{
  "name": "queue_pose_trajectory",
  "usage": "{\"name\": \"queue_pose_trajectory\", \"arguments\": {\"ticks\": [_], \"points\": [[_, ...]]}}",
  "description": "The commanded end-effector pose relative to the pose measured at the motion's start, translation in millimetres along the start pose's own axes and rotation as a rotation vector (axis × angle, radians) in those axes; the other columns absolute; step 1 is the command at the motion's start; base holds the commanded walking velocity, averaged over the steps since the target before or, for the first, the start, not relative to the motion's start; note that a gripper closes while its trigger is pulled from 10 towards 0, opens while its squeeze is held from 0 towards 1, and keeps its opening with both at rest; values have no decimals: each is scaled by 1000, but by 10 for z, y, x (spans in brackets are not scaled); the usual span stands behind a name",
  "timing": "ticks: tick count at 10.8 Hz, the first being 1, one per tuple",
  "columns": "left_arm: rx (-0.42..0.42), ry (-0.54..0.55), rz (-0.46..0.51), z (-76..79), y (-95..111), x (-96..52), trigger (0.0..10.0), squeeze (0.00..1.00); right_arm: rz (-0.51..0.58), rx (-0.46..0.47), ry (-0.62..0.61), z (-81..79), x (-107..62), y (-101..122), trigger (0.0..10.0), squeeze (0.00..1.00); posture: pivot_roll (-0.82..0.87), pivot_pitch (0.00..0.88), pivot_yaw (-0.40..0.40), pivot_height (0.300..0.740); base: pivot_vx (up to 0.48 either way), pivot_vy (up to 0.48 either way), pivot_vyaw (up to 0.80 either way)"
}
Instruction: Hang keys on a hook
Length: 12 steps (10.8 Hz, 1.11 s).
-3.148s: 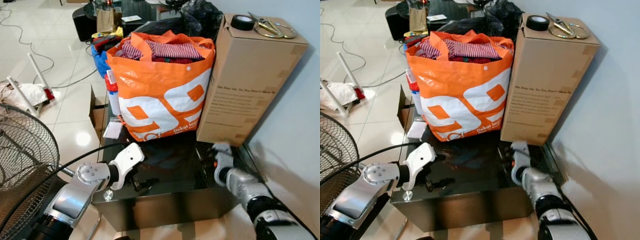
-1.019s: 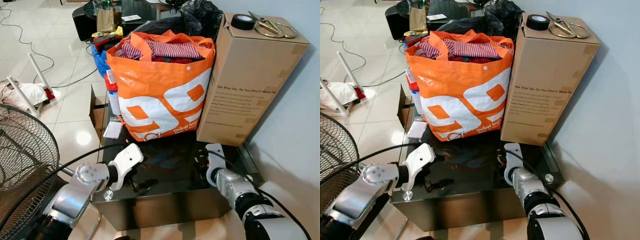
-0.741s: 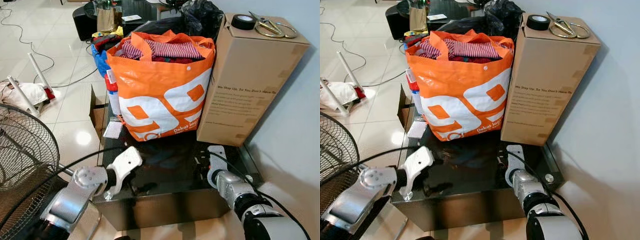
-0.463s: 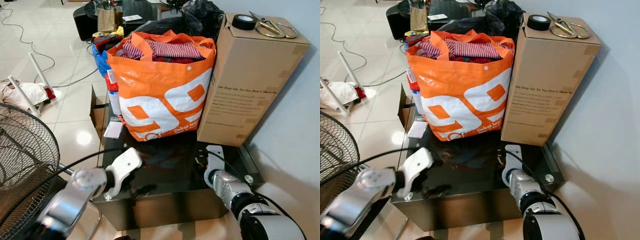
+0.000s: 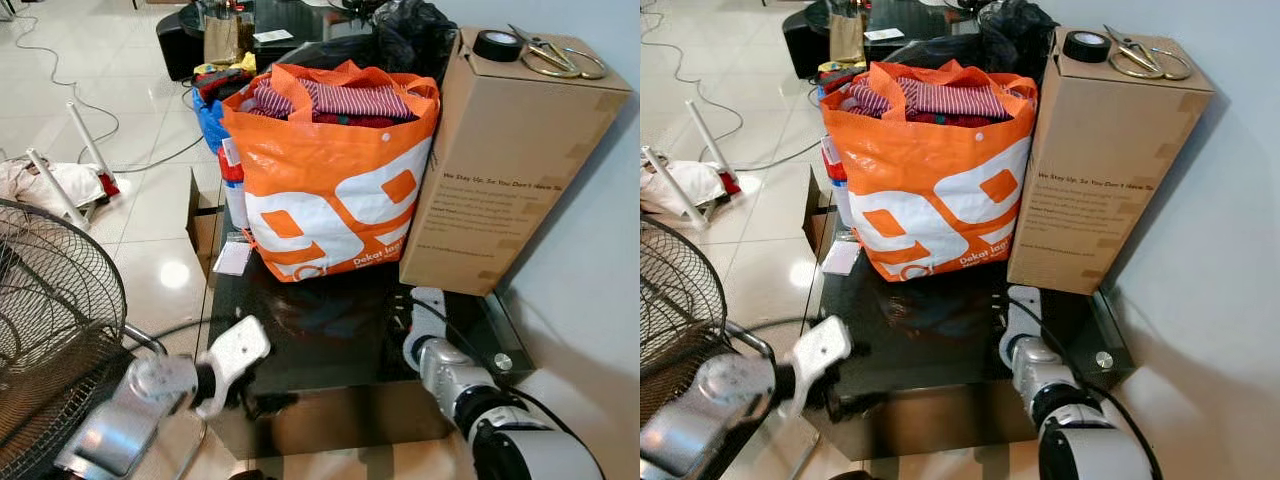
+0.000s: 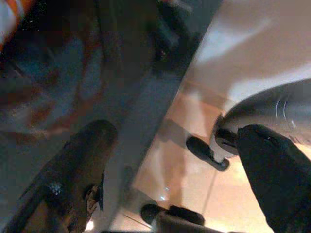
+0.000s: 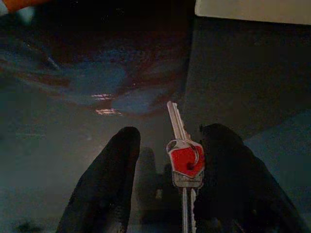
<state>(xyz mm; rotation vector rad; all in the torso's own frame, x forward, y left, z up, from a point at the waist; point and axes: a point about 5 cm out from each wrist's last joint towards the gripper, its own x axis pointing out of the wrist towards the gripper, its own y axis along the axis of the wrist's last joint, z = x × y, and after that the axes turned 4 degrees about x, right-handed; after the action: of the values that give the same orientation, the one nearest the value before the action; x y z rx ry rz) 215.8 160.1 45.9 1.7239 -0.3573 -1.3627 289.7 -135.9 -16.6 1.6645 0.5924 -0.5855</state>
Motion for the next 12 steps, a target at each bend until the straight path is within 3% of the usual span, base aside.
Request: {"name": "queue_pose_trajectory", "arguments": {"ticks": [1,4,6,7,8,9,10,11,12], "points": [[16,-3,-16,32,-46,64,10000,86,12,-2,-12,0,4,31,10000,0,95,0,22,740,0,0,0],[-10,-30,-52,423,-283,561,10000,86,15,4,-42,60,0,34,10000,0,89,0,29,740,0,0,0],[15,-8,-30,443,-268,641,10000,90,14,7,-60,101,-3,33,10000,0,88,0,29,740,0,0,0],[5,196,61,112,-278,501,10000,102,37,12,-57,132,-3,102,10000,0,73,0,23,740,0,0,0],[-10,318,91,-124,-294,344,10000,94,50,12,-44,149,-3,143,10000,0,74,0,17,740,0,0,0],[-29,434,203,-653,-65,-319,10000,86,56,0,-31,172,-6,169,10000,0,78,0,9,740,0,0,0],[-6,440,312,-909,333,-802,10000,86,55,-19,-23,189,-8,176,10000,0,79,0,4,740,0,0,0],[71,339,377,-859,674,-776,10000,86,53,-41,-22,214,-12,174,10000,0,77,0,5,740,0,0,0],[151,245,341,-791,816,-580,10000,94,51,-41,-36,255,-16,177,10000,0,59,0,13,740,0,0,0]]}}
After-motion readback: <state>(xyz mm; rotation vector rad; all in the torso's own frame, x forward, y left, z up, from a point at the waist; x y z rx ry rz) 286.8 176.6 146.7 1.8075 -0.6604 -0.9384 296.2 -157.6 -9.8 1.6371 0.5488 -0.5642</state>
